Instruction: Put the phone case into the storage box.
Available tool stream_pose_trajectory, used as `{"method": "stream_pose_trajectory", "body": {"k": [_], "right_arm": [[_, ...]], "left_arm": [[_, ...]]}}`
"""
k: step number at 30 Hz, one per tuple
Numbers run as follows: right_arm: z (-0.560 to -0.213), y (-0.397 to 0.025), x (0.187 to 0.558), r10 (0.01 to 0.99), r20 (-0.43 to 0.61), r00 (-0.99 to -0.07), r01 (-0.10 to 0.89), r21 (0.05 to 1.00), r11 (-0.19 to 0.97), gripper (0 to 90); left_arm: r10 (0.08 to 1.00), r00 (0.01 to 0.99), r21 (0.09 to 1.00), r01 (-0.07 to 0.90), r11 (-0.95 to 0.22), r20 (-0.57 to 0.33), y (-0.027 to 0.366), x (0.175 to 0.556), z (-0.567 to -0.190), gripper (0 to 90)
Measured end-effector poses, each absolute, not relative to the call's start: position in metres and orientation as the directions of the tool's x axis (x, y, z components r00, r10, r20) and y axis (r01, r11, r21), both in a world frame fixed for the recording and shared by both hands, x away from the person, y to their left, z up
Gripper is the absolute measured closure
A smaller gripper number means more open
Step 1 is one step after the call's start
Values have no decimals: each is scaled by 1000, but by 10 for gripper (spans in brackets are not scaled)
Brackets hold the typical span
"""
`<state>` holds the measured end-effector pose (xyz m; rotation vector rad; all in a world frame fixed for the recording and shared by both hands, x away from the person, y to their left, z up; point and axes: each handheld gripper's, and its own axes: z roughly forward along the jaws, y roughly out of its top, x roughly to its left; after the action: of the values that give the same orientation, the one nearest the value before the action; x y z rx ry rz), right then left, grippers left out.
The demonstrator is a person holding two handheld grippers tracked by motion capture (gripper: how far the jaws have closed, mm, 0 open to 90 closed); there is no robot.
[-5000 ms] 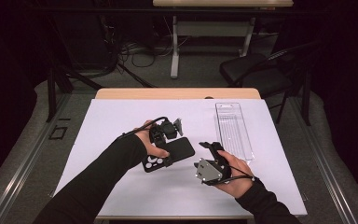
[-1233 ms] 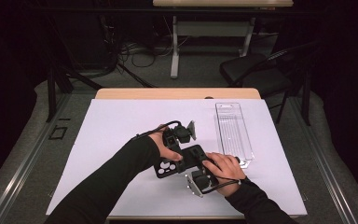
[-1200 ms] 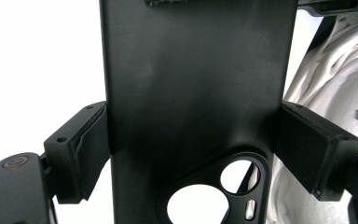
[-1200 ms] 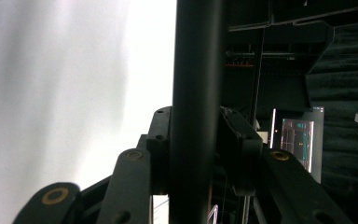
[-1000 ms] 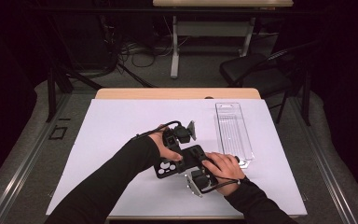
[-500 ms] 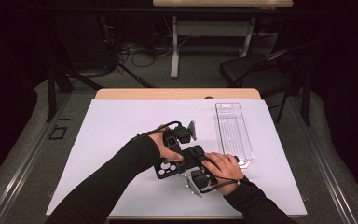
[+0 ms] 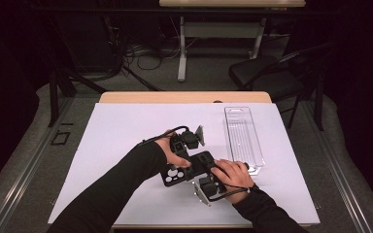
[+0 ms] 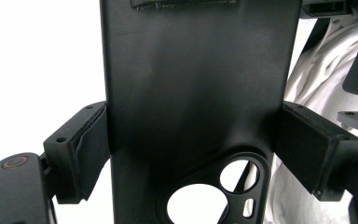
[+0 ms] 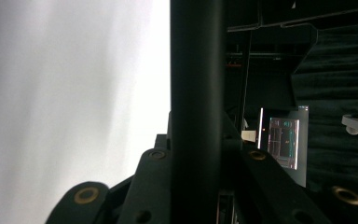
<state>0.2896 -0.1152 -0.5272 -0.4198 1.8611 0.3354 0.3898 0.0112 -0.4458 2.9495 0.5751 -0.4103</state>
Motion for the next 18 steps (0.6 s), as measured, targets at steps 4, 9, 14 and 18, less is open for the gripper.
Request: {"method": "stream_pose_trajectory", "body": {"k": [4, 9, 14, 18], "right_arm": [[-528, -115, 289, -118, -949, -291, -443, 25, 896, 836], [-529, -115, 289, -119, -951, -287, -442, 21, 897, 848], [-528, -115, 289, -113, -953, -282, -443, 25, 896, 859], [-528, -115, 289, -111, -954, -278, -447, 26, 894, 872]], "left_arm": [[355, 884, 58, 389, -919, -303, 13, 391, -447, 149], [360, 881, 60, 395, -917, -308, 13, 391, -448, 148], [360, 879, 63, 397, -916, -314, 14, 391, -447, 147], [366, 873, 59, 404, -913, -323, 15, 391, -447, 144]]}}
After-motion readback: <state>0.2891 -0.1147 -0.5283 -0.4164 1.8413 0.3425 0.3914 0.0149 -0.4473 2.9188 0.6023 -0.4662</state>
